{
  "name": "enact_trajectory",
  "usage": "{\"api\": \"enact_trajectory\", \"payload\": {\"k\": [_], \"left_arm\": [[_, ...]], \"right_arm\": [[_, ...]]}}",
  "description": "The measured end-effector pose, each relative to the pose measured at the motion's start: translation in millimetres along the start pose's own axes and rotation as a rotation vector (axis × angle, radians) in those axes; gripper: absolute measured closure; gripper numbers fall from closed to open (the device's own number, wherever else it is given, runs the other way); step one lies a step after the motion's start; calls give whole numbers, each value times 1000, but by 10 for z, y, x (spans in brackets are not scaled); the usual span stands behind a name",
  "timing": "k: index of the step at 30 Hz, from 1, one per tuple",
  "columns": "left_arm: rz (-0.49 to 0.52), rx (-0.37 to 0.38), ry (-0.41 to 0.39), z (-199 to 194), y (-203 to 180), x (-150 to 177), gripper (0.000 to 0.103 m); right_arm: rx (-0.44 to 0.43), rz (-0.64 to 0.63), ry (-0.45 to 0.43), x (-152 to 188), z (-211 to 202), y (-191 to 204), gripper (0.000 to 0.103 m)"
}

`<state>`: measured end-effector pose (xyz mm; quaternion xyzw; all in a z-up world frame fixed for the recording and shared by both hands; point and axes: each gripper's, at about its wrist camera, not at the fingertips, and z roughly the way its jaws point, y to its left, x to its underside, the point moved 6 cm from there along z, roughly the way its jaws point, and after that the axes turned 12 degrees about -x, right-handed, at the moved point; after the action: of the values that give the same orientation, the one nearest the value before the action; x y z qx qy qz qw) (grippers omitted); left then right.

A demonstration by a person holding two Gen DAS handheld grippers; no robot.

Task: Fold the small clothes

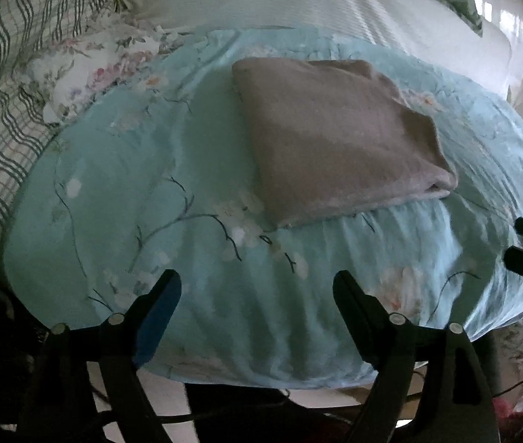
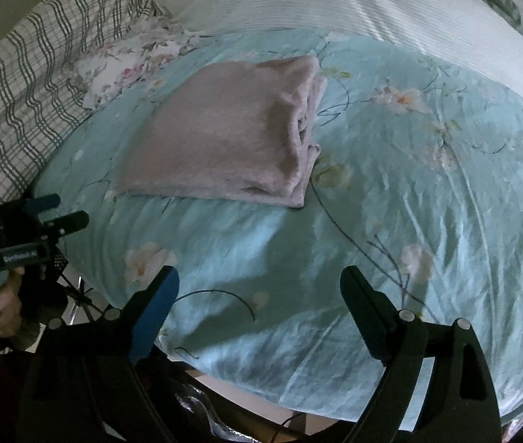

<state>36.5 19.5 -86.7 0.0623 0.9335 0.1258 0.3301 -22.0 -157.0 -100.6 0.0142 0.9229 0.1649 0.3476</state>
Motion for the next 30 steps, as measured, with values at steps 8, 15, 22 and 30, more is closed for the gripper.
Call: {"api": "enact_trajectory", "payload": {"k": [8, 15, 22, 30], "left_arm": [[39, -29, -52, -114, 3, -336, 14], [44, -54, -69, -114, -45, -533, 10], [58, -63, -45, -13, -113, -551, 9], [42, -68, -15, 110, -66, -585, 9]], "right_arm": [[9, -7, -11, -190, -23, -31, 13], [-4, -46, -20, -415, 57, -10, 13], [-31, -33, -2, -541, 232, -2, 13], [-34, -44, 21, -660, 375, -8, 13]]}}
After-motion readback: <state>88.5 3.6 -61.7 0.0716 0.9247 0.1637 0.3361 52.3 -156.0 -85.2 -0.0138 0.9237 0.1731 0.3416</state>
